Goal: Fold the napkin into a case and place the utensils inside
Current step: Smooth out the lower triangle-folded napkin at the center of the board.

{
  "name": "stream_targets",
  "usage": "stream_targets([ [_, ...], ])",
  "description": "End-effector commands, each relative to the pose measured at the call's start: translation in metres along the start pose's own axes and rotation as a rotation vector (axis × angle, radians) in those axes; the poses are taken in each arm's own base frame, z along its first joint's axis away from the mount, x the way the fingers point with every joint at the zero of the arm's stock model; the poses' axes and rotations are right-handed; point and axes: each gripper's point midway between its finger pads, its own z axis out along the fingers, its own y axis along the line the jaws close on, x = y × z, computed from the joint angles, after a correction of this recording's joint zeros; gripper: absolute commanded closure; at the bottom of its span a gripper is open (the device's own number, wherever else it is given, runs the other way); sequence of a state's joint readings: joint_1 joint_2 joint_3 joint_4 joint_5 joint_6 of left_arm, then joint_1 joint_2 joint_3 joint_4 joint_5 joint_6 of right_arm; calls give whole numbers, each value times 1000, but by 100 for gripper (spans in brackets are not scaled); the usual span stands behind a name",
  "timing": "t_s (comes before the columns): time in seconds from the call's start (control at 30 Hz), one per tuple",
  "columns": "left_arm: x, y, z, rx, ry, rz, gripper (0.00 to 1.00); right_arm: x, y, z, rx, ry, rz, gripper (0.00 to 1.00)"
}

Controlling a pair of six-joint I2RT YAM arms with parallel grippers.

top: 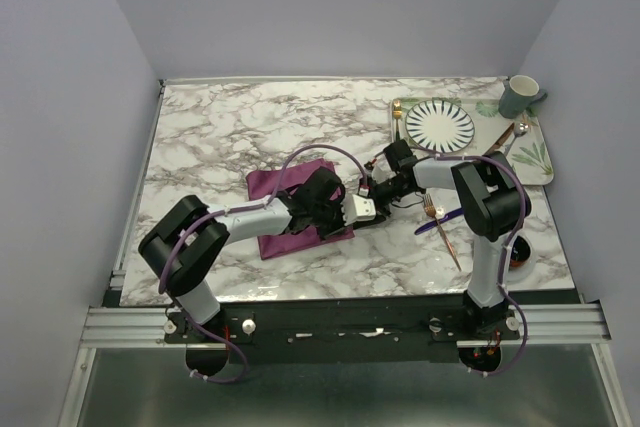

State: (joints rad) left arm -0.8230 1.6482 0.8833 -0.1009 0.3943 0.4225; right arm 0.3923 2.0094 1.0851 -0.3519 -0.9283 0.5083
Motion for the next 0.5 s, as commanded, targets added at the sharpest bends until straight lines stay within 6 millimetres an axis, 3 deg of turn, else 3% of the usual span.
stream_targets([
  [0.0,-16,0,-8,-9,-37,34,95,-2,-18,7,35,-2,28,55],
  [0.07,-19,-3,-11,-4,-44,42,100,-2,-19,7,35,1,32,55],
  [0.23,-17,-16,-13,16,-29,76,100,-4,-19,9,35,1,32,55],
  [0.47,-4,-17,-3,28,35,57,100,-5,-18,9,32,1,23,55],
])
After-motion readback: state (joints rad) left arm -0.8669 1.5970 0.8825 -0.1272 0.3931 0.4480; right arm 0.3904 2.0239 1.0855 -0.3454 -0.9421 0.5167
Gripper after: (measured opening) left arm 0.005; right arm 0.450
